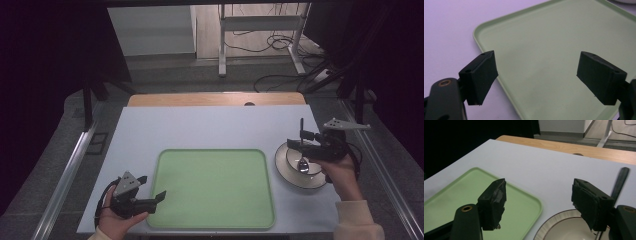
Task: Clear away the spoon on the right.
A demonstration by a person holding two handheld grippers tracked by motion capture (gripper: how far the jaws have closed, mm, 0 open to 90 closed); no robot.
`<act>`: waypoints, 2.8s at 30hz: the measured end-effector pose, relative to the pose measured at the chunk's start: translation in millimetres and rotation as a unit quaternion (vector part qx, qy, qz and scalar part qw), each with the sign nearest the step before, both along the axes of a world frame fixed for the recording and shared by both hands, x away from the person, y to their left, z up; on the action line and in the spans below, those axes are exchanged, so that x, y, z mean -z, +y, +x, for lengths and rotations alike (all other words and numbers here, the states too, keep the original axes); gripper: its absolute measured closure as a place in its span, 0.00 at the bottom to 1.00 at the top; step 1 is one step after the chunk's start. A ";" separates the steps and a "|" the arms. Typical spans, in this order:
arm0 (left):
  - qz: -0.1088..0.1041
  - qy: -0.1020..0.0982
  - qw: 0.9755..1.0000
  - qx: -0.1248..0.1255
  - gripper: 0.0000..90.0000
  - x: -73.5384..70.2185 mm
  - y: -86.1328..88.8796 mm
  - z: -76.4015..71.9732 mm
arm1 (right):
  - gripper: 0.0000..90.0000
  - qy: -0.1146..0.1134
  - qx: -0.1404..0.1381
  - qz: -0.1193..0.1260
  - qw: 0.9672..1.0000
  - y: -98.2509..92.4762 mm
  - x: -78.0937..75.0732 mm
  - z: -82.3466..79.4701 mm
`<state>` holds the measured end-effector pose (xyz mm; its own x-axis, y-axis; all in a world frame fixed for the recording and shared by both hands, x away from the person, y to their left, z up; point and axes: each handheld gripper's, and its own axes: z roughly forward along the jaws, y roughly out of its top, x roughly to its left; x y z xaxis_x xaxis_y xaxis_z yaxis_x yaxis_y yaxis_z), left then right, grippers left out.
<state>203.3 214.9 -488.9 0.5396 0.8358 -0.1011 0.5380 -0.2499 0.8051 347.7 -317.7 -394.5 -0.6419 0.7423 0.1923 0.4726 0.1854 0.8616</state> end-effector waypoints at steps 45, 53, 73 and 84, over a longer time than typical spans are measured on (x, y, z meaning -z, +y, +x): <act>-0.003 -0.004 1.000 0.001 0.19 -2.5 -0.5 -0.7 | 0.38 0.062 0.077 0.030 0.995 -38.7 37.5 81.8; -0.003 -0.003 1.000 0.002 0.19 -2.5 -0.8 -0.7 | 0.46 0.080 0.067 0.038 0.994 -43.5 42.2 86.9; -0.003 -0.012 1.000 0.000 0.19 -4.9 2.0 -3.3 | 0.93 0.119 0.059 0.040 0.990 -43.8 50.1 91.3; -0.003 -0.012 1.000 -0.002 0.19 -5.0 3.1 -3.6 | 0.98 0.117 0.043 0.060 0.990 -49.5 43.1 86.0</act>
<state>199.7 218.0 -483.9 0.5393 0.8370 -0.0923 0.5186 -0.2438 0.8195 433.8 -367.2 -437.6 -0.5042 0.7557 0.4179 0.6716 0.0390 0.7398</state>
